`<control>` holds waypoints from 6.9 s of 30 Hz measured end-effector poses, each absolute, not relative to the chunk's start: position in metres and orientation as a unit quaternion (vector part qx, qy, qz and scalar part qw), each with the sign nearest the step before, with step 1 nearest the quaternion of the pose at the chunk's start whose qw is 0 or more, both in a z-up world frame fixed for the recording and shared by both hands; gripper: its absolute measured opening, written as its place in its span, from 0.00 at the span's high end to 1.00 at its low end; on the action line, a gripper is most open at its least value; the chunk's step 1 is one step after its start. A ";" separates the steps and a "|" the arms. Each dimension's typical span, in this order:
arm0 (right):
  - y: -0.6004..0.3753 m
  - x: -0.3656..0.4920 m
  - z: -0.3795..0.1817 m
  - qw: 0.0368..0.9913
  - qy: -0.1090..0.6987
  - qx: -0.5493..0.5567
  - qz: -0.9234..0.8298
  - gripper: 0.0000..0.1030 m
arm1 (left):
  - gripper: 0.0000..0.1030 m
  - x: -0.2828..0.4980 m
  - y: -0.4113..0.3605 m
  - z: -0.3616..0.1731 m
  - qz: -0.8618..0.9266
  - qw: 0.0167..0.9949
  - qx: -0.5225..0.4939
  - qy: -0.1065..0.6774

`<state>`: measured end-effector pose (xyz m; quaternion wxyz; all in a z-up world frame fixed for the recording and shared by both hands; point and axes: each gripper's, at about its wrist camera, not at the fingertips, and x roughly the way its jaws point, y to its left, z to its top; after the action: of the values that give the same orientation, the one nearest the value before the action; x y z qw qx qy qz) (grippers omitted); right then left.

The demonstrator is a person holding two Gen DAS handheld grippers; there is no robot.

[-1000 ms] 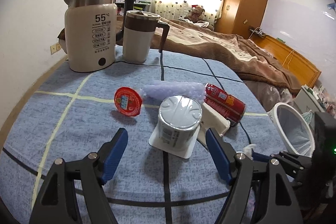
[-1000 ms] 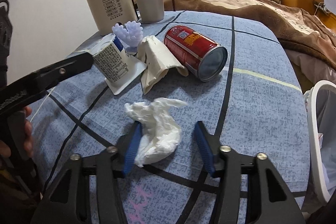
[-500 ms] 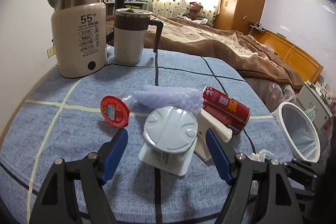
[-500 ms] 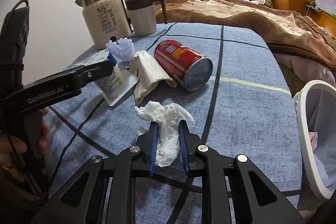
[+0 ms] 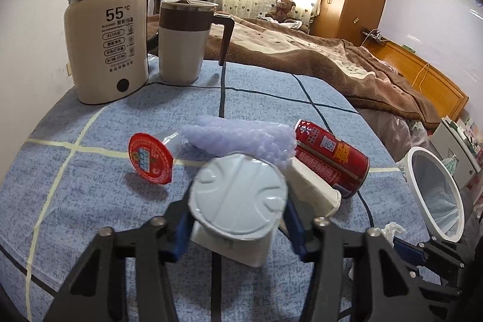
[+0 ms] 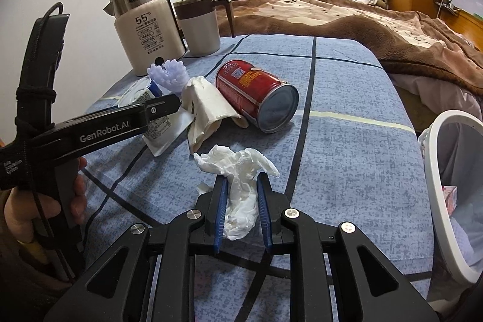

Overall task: Collect trash
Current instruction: 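Carry the yogurt cup and tissue over the bin and release both, then move both open tools back over the table toward the red can, then grasp the white foam net with the left tool while the right tool grasps the red can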

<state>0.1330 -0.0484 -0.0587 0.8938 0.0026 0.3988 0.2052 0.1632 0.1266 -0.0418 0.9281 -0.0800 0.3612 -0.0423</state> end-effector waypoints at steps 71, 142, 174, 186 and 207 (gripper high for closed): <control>-0.329 0.097 -0.002 0.938 0.330 0.103 -0.028 0.79 | 0.50 0.142 -0.145 0.008 -0.273 0.904 0.026 0.328; -0.177 0.119 0.015 0.943 0.318 0.042 0.091 0.46 | 0.33 0.113 0.062 0.020 -0.083 0.949 -0.059 0.297; -0.054 0.232 -0.034 0.891 0.377 -0.042 0.248 0.46 | 0.33 0.175 0.142 -0.037 -0.018 0.919 -0.106 0.379; -0.038 0.246 -0.049 0.877 0.394 -0.049 0.272 0.46 | 0.38 0.191 0.144 -0.045 -0.010 0.913 -0.103 0.394; -0.032 0.249 -0.055 0.879 0.397 -0.042 0.262 0.48 | 0.70 0.196 0.143 -0.050 -0.009 0.914 -0.106 0.392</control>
<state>0.2494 -0.0323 -0.0555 0.8786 -0.0421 0.3968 0.2623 0.1963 0.1433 -0.0501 0.9138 -0.1060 0.3920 -0.0093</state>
